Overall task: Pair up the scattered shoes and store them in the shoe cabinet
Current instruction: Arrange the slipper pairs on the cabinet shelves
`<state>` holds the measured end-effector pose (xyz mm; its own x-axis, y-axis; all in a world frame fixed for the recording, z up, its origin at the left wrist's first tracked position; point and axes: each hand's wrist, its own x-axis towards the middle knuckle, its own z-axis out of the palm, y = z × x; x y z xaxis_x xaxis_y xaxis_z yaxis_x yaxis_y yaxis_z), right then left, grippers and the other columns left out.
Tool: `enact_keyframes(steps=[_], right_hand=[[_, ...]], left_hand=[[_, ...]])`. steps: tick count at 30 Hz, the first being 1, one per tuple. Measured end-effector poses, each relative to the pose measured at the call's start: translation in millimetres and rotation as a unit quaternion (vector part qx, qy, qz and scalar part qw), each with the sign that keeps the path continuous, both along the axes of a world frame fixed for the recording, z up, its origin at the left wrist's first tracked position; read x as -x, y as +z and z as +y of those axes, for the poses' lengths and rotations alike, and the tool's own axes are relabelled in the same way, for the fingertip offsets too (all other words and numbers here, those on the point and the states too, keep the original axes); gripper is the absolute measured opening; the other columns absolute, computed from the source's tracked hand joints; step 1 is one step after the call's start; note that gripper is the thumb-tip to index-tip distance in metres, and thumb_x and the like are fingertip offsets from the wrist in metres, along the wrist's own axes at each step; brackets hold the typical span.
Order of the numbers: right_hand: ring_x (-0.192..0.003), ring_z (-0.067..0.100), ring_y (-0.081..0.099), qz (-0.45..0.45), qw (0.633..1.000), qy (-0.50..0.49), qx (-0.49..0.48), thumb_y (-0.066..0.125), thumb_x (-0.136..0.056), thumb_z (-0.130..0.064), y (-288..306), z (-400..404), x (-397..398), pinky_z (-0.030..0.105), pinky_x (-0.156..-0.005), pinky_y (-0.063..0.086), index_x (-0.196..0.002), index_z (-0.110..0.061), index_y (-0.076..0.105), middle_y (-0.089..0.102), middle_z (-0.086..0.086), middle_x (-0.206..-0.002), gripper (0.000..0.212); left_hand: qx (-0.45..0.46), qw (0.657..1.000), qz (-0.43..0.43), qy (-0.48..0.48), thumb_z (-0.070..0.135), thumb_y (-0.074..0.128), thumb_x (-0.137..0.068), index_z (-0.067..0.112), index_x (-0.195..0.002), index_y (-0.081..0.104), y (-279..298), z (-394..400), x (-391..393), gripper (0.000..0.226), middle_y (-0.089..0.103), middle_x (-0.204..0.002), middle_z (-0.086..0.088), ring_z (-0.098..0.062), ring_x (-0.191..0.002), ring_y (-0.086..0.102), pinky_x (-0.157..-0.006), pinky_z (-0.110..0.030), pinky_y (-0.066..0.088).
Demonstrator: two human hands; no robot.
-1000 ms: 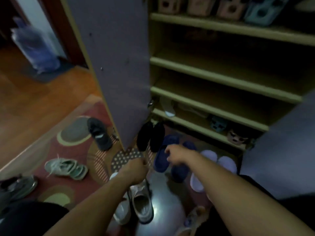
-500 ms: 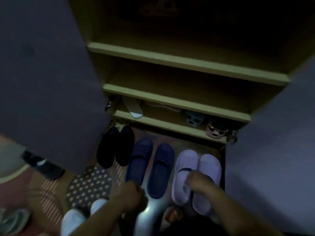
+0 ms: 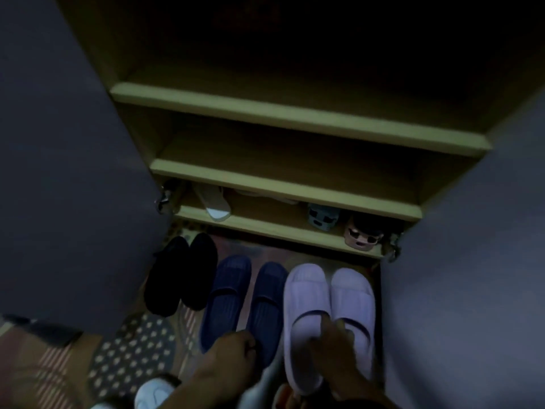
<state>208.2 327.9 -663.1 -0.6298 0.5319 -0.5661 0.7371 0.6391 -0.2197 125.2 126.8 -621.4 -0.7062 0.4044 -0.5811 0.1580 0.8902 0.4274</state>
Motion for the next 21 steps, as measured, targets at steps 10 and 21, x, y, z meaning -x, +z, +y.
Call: enact_keyframes(steps=[10,21], right_hand=[[-0.137,0.036,0.034,0.136,0.987,0.087,0.024,0.05,-0.091,-0.052,257,-16,45,0.047,-0.112,0.036,-0.159,-0.027,0.007,0.025,0.01,-0.153,0.084],[-0.094,0.023,0.06,0.185,0.977,0.109,0.015,0.055,-0.088,-0.047,315,-119,76,0.037,-0.083,0.052,-0.147,-0.026,0.037,0.057,0.003,-0.114,0.064]], left_hand=[[-0.279,0.924,0.242,0.098,0.03,0.061,-0.094,0.029,-0.132,0.051,201,-15,18,0.04,0.051,-0.127,0.006,-0.008,-0.107,0.055,-0.093,-0.026,0.044],[-0.274,0.928,0.216,0.131,0.08,0.061,-0.065,0.044,-0.151,0.015,238,-89,-26,0.104,0.025,-0.147,0.007,-0.019,-0.137,0.033,-0.106,-0.04,0.04]])
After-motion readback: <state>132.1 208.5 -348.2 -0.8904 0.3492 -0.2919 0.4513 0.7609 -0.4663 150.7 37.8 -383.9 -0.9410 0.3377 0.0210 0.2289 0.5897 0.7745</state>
